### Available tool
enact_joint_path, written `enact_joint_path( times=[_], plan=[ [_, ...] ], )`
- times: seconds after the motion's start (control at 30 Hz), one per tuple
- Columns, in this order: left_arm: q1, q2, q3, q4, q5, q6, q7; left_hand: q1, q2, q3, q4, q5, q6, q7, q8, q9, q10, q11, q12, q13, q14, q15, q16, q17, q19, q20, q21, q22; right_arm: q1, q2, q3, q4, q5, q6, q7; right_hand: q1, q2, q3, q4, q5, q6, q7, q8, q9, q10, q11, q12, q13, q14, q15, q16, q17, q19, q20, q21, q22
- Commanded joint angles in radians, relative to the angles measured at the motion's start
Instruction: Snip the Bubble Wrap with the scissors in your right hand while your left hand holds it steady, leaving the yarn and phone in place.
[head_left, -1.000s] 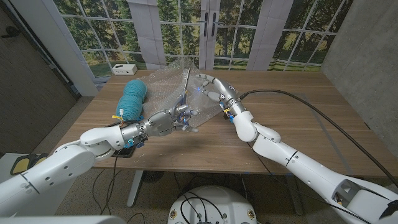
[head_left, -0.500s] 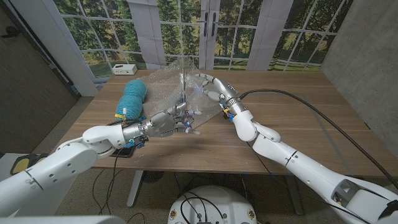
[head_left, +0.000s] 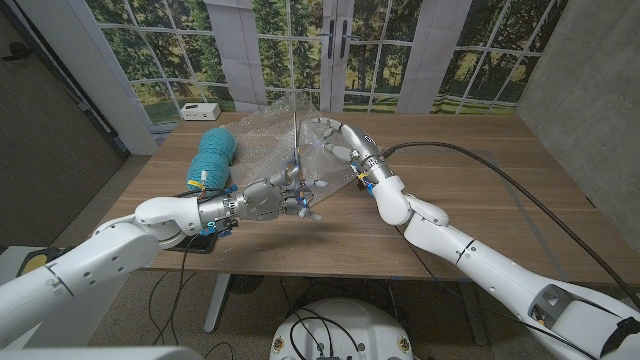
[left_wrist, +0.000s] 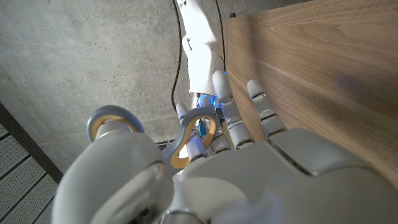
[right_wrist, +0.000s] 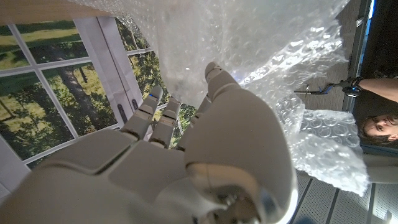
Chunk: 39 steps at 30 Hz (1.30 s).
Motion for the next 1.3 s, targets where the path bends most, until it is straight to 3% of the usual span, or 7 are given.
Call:
enact_joint_path(
  times=[0.03,0.2,0.27,0.43,1.0,1.3],
  plan=[
    [-0.044,-0.006,0.033,0.021,0.008,-0.002,-0.031,-0.003,0.001,-0.011,0.003,0.011,-0.230,0.226,0.008,-0.008,0.002,0.004,-0.001,0.002,0.004,-0.028,-0.003,0.002,-0.007,0.005,-0.003,0.002,0.010,0.003,-0.003,0.011,0.000,0.004,0.003,0.003,0.001,-0.004,0.001,0.001,0.012,-0.002,0.006,0.003,-0.003,-0.002,0.005,0.003,0.010,-0.192,-0.001,0.004,-0.003,0.006,0.000,0.003],
    [-0.036,-0.006,0.029,0.017,-0.004,-0.007,-0.023,-0.002,0.004,-0.017,0.004,0.015,-0.229,0.216,0.009,-0.017,0.006,0.007,-0.001,-0.001,0.005,-0.027,-0.004,0.001,-0.007,0.005,-0.006,0.001,0.011,0.002,-0.003,0.012,0.000,0.006,0.002,0.003,0.000,-0.004,0.000,0.001,0.011,-0.002,0.006,0.003,-0.002,-0.002,0.007,0.004,0.011,-0.192,-0.001,0.005,-0.003,0.007,0.001,0.003],
    [-0.028,-0.003,0.023,0.016,-0.011,-0.012,-0.021,-0.002,0.006,-0.024,0.004,0.020,-0.228,0.182,0.010,-0.028,0.009,0.004,0.001,0.003,0.005,-0.026,-0.001,0.007,-0.006,0.005,-0.008,0.000,0.011,0.003,-0.003,0.011,-0.001,0.005,0.000,0.003,0.000,-0.004,0.000,0.001,0.011,-0.002,0.006,0.003,-0.002,-0.003,0.008,0.004,0.011,-0.192,-0.002,0.005,-0.003,0.006,0.000,0.003],
    [0.002,0.011,-0.007,0.014,-0.019,-0.038,-0.012,0.001,0.010,-0.034,0.004,0.027,-0.226,0.146,0.012,-0.044,0.018,0.002,0.004,0.003,0.010,-0.025,-0.003,0.004,-0.003,0.005,-0.012,-0.001,0.011,0.007,-0.004,0.007,-0.005,-0.001,-0.002,0.004,0.000,-0.004,0.000,0.001,0.011,-0.002,0.006,0.003,-0.003,-0.003,0.007,0.002,0.011,-0.192,-0.002,0.006,-0.003,0.006,0.001,0.003],
    [0.078,0.028,-0.073,0.044,-0.051,-0.090,-0.042,0.013,0.020,-0.048,0.003,0.039,-0.221,0.134,0.012,-0.074,0.022,0.002,0.008,0.010,0.007,-0.025,-0.002,0.011,-0.001,0.005,-0.020,-0.002,0.014,0.029,-0.026,-0.010,-0.036,-0.049,-0.012,0.003,0.001,-0.004,0.000,0.001,0.011,-0.002,0.005,0.003,-0.003,-0.002,0.010,0.001,0.013,-0.192,-0.004,0.010,-0.003,0.006,0.001,0.003],
    [0.074,0.023,-0.076,0.027,-0.049,-0.062,-0.020,0.015,0.023,-0.057,0.004,0.043,-0.231,0.130,0.010,-0.089,0.020,0.003,0.004,0.007,0.006,-0.023,-0.006,0.008,-0.001,0.005,-0.025,-0.002,0.025,0.039,-0.027,0.028,-0.011,-0.013,-0.020,0.002,0.000,-0.005,0.000,0.002,0.011,-0.002,0.005,0.003,-0.004,-0.002,0.010,-0.001,0.014,-0.192,-0.005,0.012,-0.002,0.006,0.001,0.003]
  ],
)
